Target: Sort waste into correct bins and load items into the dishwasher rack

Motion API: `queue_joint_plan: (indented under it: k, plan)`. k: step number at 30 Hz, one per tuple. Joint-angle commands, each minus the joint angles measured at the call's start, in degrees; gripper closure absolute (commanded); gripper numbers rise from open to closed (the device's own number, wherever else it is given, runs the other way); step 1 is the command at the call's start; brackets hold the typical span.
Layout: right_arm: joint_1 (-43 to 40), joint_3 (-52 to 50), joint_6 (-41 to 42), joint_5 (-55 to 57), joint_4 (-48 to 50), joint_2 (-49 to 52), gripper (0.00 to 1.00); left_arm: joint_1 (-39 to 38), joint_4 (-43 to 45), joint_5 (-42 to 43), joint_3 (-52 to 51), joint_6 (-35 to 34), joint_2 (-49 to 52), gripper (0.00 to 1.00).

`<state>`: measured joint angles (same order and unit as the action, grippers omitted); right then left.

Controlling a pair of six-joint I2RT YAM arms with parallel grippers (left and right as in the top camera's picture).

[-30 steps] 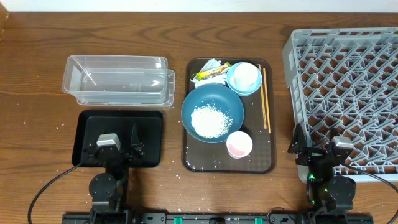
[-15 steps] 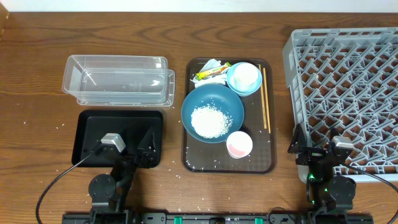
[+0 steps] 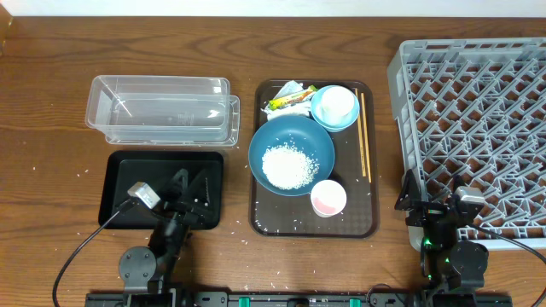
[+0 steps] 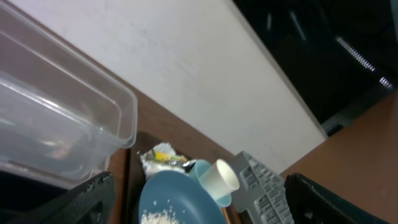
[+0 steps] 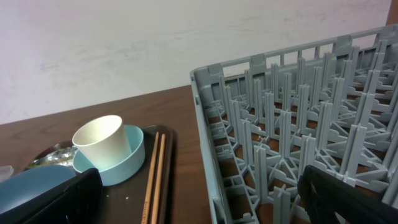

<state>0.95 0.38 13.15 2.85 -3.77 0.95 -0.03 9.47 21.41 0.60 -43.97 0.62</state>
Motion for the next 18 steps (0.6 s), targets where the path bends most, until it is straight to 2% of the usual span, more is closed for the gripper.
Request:
queue_joint_plan:
  k: [1,9,14,18]
  plan:
    - [0.57,-0.07,-0.57,0.79,-0.22,-0.57,0.01,0.28,0.48,-1.07,0.52,-0.90,-0.22,0.11]
    - [0.57,-0.07,-0.57,0.79,-0.24,-0.57,0.01,0.28,-0.15,0.46,2.45,-0.42,5.01,0.11]
    - [0.57,-0.07,-0.57,0.79,-0.22,-0.57,0.01,0.28,-0.44,1.38,4.87,2.62,12.46,0.11]
    - [0.57,-0.07,-0.57,0.79,-0.24,-0.57,0.01,0.26,-4.39,4.17,12.04,8.50,21.14,0.11]
